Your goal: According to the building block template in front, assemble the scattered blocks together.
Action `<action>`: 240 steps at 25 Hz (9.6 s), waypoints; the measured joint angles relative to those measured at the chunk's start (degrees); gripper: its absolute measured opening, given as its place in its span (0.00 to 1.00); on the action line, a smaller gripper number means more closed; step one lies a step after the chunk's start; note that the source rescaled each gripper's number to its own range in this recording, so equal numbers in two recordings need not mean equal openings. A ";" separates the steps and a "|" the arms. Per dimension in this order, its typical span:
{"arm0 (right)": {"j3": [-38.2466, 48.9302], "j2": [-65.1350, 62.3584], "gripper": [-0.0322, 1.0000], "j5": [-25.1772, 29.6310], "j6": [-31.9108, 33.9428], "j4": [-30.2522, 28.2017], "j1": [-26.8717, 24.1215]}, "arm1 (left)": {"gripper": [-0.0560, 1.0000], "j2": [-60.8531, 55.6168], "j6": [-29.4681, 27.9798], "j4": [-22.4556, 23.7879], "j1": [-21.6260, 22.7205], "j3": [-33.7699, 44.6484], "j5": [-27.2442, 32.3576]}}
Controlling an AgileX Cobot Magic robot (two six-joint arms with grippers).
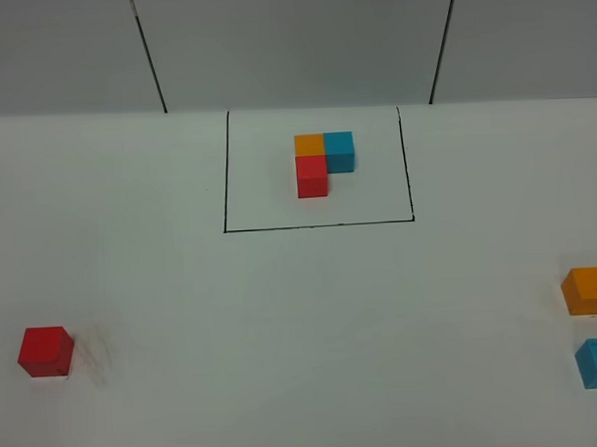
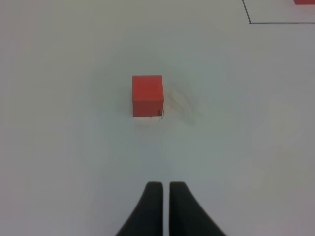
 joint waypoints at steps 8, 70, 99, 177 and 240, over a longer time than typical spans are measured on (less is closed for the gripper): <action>0.00 0.00 0.04 0.00 0.00 0.00 0.00 | 0.06 0.00 0.00 0.00 0.00 0.00 0.00; 0.00 0.00 0.04 0.00 0.00 0.00 0.00 | 0.87 32.17 -3.43 4.42 0.00 -23.35 -5.26; 0.00 0.00 0.04 0.00 0.00 0.00 0.00 | 0.89 55.99 -10.71 6.04 0.00 -17.93 -4.24; 0.00 0.00 0.04 0.00 0.00 -0.05 0.00 | 0.95 98.90 -6.83 3.22 -0.02 -10.74 -44.60; 0.00 0.00 0.04 0.00 0.00 -0.05 0.00 | 0.54 91.60 -17.74 1.19 -21.33 -25.70 -26.66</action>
